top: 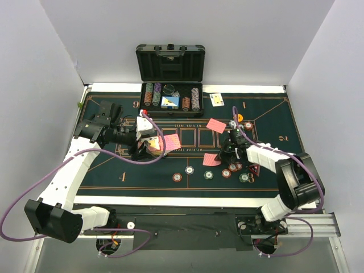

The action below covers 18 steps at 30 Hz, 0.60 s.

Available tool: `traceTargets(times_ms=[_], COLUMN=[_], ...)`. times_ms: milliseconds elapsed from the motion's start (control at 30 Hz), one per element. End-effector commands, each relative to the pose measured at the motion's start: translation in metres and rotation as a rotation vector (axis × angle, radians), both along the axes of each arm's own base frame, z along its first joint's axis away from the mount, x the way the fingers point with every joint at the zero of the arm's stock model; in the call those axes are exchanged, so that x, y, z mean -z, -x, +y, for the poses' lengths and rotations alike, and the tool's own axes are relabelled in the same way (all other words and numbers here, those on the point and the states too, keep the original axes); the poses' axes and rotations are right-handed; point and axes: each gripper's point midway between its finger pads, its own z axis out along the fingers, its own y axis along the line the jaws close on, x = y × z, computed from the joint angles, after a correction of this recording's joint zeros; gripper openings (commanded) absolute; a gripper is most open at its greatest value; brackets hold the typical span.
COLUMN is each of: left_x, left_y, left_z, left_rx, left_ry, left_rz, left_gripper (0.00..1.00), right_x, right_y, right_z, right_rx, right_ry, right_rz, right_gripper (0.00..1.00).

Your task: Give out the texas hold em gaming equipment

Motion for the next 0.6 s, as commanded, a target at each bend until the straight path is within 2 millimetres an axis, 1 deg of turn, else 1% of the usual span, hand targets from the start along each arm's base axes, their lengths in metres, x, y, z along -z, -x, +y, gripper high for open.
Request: traceTargets(times_ms=[0, 33, 67, 100, 133, 200, 233, 267, 300, 367, 433, 500, 533, 567], left_x=[-0.027, -0.027, -0.026, -0.026, -0.025, -0.025, -0.026, -0.026, -0.025, -0.027, -0.026, -0.025, -0.024, -0.023], left_y=[-0.002, -0.002, -0.002, -0.002, -0.001, -0.002, -0.002, -0.002, -0.003, -0.002, -0.001, -0.001, 0.0, 0.001], left_z=[-0.007, -0.007, -0.007, -0.007, -0.007, -0.006, -0.007, -0.006, -0.006, -0.007, -0.007, -0.007, -0.006, -0.007], left_rx=[0.031, 0.033, 0.032, 0.032, 0.032, 0.031, 0.032, 0.031, 0.028, 0.032, 0.033, 0.034, 0.035, 0.036], left_ry=[0.071, 0.07, 0.069, 0.068, 0.068, 0.067, 0.068, 0.068, 0.066, 0.07, 0.07, 0.069, 0.068, 0.068], left_rz=[-0.085, -0.088, -0.086, -0.085, -0.082, -0.084, -0.085, -0.087, -0.082, -0.083, -0.083, -0.081, -0.08, -0.077], left_gripper=[0.03, 0.03, 0.03, 0.03, 0.03, 0.03, 0.03, 0.03, 0.03, 0.03, 0.03, 0.03, 0.03, 0.03], right_x=[-0.003, -0.006, -0.007, -0.009, -0.012, -0.019, -0.021, -0.029, -0.032, -0.04, -0.055, -0.082, -0.096, -0.113], right_y=[0.009, 0.012, 0.013, 0.017, 0.017, 0.017, 0.022, 0.017, 0.018, 0.021, 0.021, 0.019, 0.019, 0.016], right_z=[-0.019, -0.02, -0.021, -0.022, -0.021, -0.02, -0.019, -0.017, -0.02, -0.017, -0.011, -0.001, 0.006, 0.013], right_rx=[-0.027, -0.03, -0.033, -0.037, -0.044, -0.058, -0.072, -0.075, -0.071, -0.085, -0.102, -0.113, -0.127, -0.126], right_ry=[0.157, 0.159, 0.165, 0.172, 0.169, 0.185, 0.193, 0.202, 0.219, 0.202, 0.175, 0.132, 0.104, 0.064], right_rz=[0.024, 0.024, 0.025, 0.034, 0.031, 0.021, 0.026, 0.0, 0.005, 0.008, -0.017, -0.079, -0.114, -0.145], right_gripper=[0.17, 0.19, 0.26, 0.29, 0.33, 0.38, 0.39, 0.42, 0.44, 0.45, 0.46, 0.48, 0.51, 0.53])
